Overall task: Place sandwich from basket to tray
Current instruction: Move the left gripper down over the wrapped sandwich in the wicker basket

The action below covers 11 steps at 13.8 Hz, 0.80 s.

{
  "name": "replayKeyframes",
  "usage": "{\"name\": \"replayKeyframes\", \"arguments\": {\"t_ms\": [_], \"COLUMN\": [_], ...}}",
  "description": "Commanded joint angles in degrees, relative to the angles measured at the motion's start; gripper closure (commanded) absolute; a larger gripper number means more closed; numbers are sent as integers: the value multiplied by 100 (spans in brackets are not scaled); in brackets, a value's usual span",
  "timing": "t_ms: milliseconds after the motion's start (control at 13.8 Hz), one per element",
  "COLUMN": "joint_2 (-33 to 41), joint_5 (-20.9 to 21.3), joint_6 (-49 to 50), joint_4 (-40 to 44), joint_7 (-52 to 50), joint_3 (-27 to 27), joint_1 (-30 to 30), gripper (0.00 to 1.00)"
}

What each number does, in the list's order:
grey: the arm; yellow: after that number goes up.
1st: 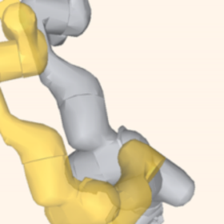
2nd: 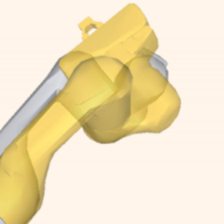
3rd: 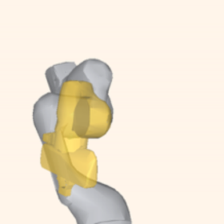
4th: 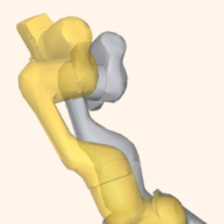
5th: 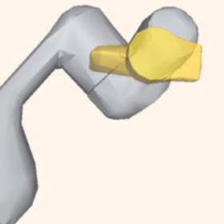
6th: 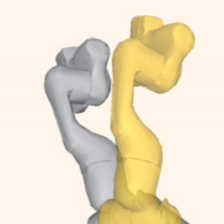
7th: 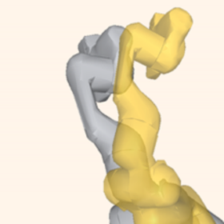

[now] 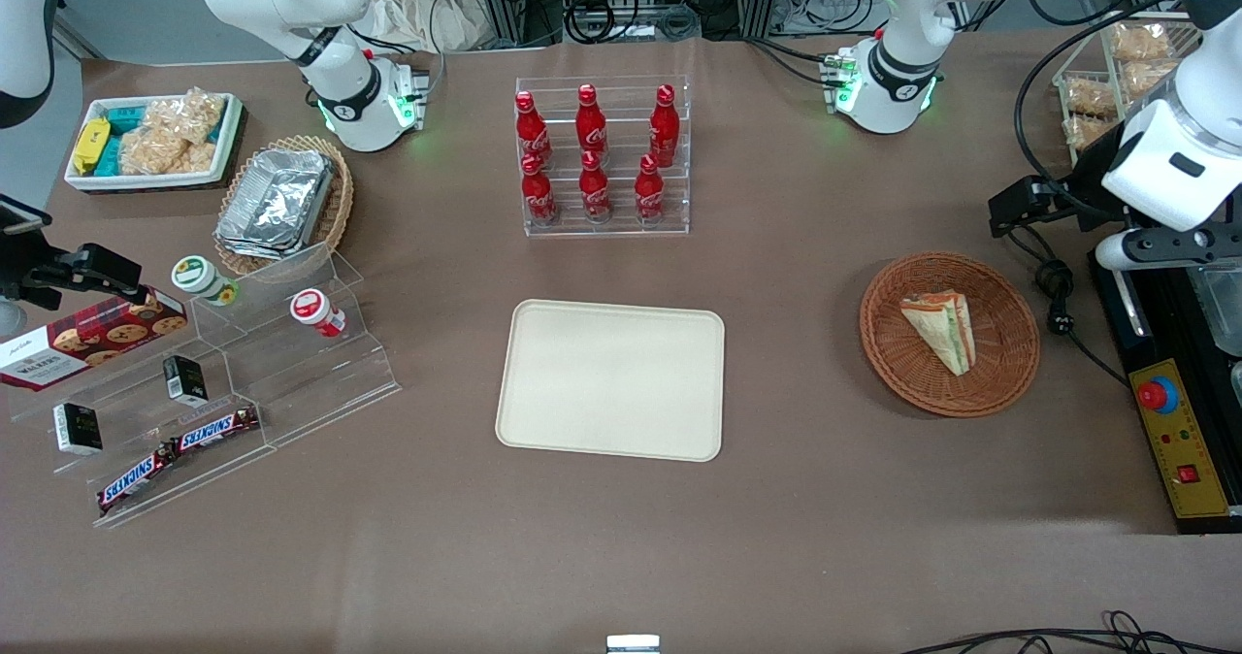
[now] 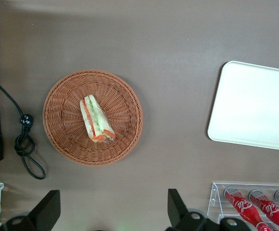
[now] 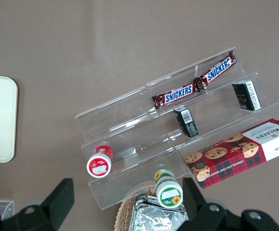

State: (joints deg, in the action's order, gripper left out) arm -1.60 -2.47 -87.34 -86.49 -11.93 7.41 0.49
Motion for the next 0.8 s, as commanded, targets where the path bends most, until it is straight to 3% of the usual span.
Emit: {"name": "replayKeyframes", "arguments": {"t_ms": [0, 217, 362, 725], "joint_2": [10, -33, 98, 301], "joint_5": [53, 53, 306, 414], "joint_6": [269, 279, 70, -2133], "joint_4": [98, -147, -865, -2984], "joint_7": [24, -430, -679, -1232], "joint_3": [-55, -64, -142, -143], "joint_1": [47, -14, -32, -278], "gripper": [0, 0, 0, 0]}}
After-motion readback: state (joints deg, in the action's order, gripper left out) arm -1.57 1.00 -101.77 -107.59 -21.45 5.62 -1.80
